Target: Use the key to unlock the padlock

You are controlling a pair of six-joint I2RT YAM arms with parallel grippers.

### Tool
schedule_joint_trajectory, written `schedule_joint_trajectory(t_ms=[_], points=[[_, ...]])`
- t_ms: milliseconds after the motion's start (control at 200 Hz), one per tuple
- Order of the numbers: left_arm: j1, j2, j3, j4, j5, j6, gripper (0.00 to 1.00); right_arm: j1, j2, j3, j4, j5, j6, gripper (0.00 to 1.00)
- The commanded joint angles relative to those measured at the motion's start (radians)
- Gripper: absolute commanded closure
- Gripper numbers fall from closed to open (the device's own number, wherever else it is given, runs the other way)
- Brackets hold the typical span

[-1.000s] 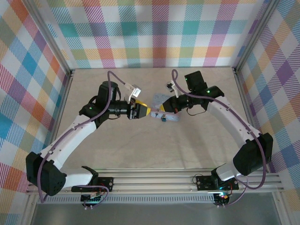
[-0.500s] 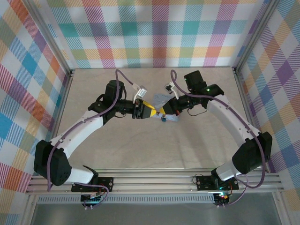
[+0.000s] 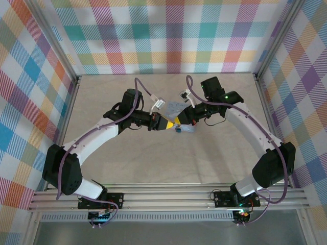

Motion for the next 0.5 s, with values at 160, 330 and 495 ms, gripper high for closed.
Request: schedule_joint_trajectory(t_ms=[160, 330, 495], points=[[-0.011, -0.055, -0.068, 0.145, -0.094, -0.112, 1.00, -0.033, -0.096, -0.099, 0.332, 0.041, 0.361, 0.53], [-0.011, -0.098, -0.155, 0.307, -0.172, -0.262, 1.00, -0.091, -0.189, -0.255, 0.609, 0.051, 0.634, 0.47], [-0.010, -0.114, -0.193, 0.437, -0.205, -0.399, 1.00, -0.075, -0.214, -0.361, 0.771, 0.044, 0.754, 0.49]])
